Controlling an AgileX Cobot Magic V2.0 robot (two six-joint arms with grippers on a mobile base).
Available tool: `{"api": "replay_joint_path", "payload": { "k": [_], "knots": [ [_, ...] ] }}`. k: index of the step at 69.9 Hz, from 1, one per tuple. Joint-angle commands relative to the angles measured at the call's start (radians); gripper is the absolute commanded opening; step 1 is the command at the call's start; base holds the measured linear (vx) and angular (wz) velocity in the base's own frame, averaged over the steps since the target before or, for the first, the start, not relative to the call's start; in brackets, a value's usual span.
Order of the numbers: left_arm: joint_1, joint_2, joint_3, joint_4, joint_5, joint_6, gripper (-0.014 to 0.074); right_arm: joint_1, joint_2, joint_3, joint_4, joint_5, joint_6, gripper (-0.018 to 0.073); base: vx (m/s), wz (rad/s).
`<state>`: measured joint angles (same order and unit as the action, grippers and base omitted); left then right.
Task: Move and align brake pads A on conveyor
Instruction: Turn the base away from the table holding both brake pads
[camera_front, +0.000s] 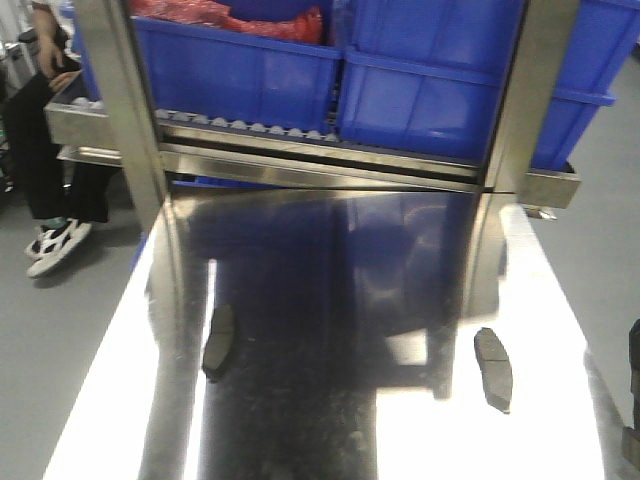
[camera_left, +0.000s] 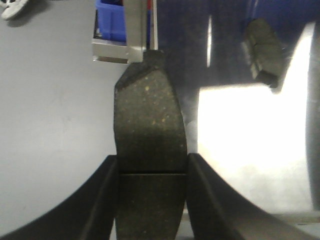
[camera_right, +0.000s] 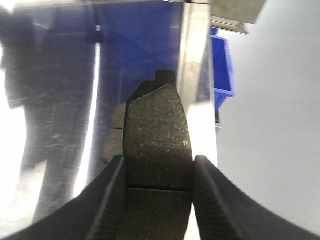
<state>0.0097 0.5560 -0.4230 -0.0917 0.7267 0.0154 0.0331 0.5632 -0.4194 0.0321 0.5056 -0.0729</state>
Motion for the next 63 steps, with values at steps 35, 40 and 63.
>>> {"api": "replay_joint_path", "payload": {
  "k": [35,40,63],
  "knots": [
    [-0.006,-0.002,-0.029,-0.012,-0.073,0.0,0.0129,-0.004,-0.001,-0.032,0.0,-0.082,-0.007,0.0114,-0.1,0.48],
    [-0.006,-0.002,-0.029,-0.012,-0.073,0.0,0.0129,-0.004,-0.001,-0.032,0.0,-0.082,-0.007,0.0114,-0.09,0.61],
    [-0.006,-0.002,-0.029,-0.012,-0.073,0.0,0.0129,-0.004,-0.001,-0.032,0.0,-0.082,-0.007,0.0114,-0.08,0.71]
  ]
}}
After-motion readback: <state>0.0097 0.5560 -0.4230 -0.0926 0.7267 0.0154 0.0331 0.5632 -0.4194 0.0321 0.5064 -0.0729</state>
